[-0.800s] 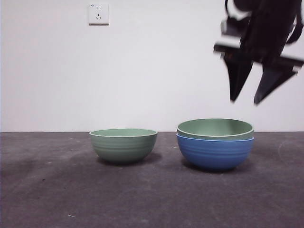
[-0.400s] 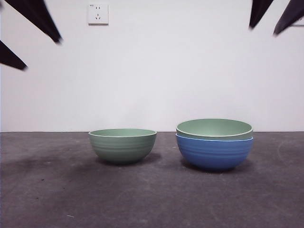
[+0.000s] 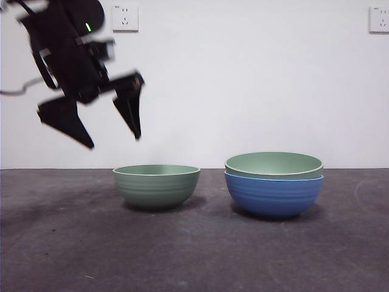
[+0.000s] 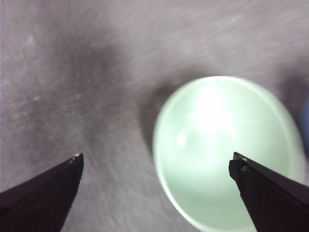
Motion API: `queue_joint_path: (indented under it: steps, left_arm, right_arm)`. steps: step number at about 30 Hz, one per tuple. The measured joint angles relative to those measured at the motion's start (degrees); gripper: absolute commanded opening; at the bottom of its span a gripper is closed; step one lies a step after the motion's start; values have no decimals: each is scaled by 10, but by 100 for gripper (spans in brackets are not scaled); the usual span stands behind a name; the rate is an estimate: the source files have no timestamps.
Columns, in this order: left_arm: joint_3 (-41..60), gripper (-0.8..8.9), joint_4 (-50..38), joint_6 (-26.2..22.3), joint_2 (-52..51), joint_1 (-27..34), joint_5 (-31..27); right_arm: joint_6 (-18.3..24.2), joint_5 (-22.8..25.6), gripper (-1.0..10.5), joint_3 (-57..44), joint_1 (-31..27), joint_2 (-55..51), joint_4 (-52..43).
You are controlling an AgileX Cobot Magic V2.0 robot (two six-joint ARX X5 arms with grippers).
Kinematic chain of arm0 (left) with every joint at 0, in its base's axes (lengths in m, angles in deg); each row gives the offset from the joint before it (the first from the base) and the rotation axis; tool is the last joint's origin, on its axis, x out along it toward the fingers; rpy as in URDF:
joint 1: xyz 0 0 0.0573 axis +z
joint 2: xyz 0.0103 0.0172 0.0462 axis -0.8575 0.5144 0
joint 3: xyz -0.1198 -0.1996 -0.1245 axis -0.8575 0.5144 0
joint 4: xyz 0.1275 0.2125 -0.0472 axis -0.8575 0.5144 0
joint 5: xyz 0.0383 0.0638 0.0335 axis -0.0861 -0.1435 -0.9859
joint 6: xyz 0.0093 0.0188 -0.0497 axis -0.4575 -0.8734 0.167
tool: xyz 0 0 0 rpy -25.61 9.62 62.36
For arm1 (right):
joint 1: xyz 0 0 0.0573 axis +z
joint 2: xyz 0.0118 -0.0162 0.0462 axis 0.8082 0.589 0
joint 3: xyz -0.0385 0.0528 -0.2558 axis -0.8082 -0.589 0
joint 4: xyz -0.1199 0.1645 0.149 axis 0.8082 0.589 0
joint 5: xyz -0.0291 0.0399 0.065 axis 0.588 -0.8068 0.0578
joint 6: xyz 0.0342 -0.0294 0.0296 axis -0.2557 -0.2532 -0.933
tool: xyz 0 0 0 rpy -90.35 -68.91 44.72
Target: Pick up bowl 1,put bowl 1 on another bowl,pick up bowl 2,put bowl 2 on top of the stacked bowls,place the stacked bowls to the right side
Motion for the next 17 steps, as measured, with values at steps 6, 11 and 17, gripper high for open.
queue_joint_path:
  steps: [6, 11, 17]
  left_arm:
    - [-15, 600, 14, 14, 78, 0, -3]
    - [-16, 205, 17, 15, 78, 0, -3]
    - [-16, -8, 19, 15, 78, -2, 14]
  right_arm:
    - [0, 0, 258, 0, 0, -8, 7]
    - [0, 0, 257, 0, 0, -8, 7]
    - [0, 0, 257, 0, 0, -8, 7]
